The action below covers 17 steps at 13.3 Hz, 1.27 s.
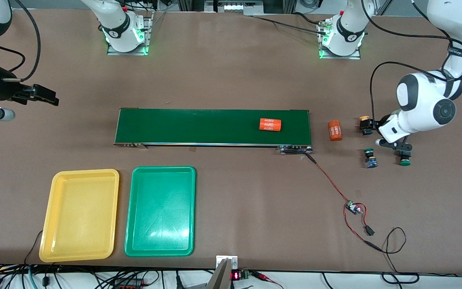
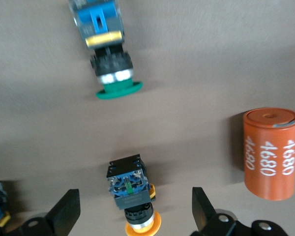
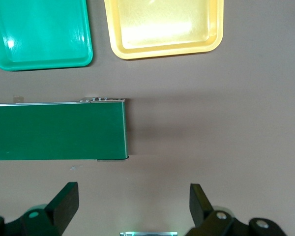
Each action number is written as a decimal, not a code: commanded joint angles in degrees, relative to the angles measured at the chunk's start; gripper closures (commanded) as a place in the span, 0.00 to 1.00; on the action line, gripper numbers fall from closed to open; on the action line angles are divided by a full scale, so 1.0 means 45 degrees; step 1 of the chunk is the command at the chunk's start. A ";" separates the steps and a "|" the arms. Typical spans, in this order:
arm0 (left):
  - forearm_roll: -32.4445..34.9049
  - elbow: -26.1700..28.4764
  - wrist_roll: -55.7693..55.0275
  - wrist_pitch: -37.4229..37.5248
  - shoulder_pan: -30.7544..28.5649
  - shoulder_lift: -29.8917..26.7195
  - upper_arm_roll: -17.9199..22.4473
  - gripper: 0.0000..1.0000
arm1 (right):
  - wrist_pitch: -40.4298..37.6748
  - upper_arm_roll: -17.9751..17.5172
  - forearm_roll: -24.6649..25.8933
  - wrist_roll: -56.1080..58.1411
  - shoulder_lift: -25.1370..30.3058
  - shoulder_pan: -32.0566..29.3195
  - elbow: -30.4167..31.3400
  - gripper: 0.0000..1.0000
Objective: Sort buttons by color to trays
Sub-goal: 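Move the left gripper back over the push buttons, then grasp an orange-cap push button with the left gripper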
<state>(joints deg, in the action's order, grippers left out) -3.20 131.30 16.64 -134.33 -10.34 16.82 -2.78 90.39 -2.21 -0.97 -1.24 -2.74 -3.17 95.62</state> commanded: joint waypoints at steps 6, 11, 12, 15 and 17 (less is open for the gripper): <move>-0.0265 0.0958 -0.0807 -0.0285 -0.0104 -0.0204 0.0031 0.08 | 0.0069 0.0023 -0.0175 -0.0017 0.0004 -0.0058 0.0021 0.00; -0.0265 0.0958 -0.0807 -0.0832 -0.0202 0.0265 0.0031 0.10 | 0.0050 0.0062 -0.0194 -0.0017 0.0004 -0.0097 0.0021 0.00; -0.0265 0.0958 -0.0807 -0.0968 -0.0222 0.0343 0.0031 0.11 | 0.0050 0.0062 -0.0194 -0.0017 0.0004 -0.0097 0.0021 0.00; -0.0265 0.0958 -0.0807 -0.1145 -0.0202 0.0441 0.0031 0.32 | 0.0070 0.0062 -0.0194 -0.0017 0.0004 -0.0097 0.0021 0.00; -0.0246 0.0939 -0.0826 -0.0970 -0.0202 0.0305 0.0031 0.72 | 0.0070 0.0062 -0.0194 -0.0017 0.0004 -0.0097 0.0021 0.00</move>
<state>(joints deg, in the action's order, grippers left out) -3.22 135.12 12.78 -138.70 -10.99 19.20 -2.52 90.46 -1.96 -0.97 -1.24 -2.77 -3.40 95.62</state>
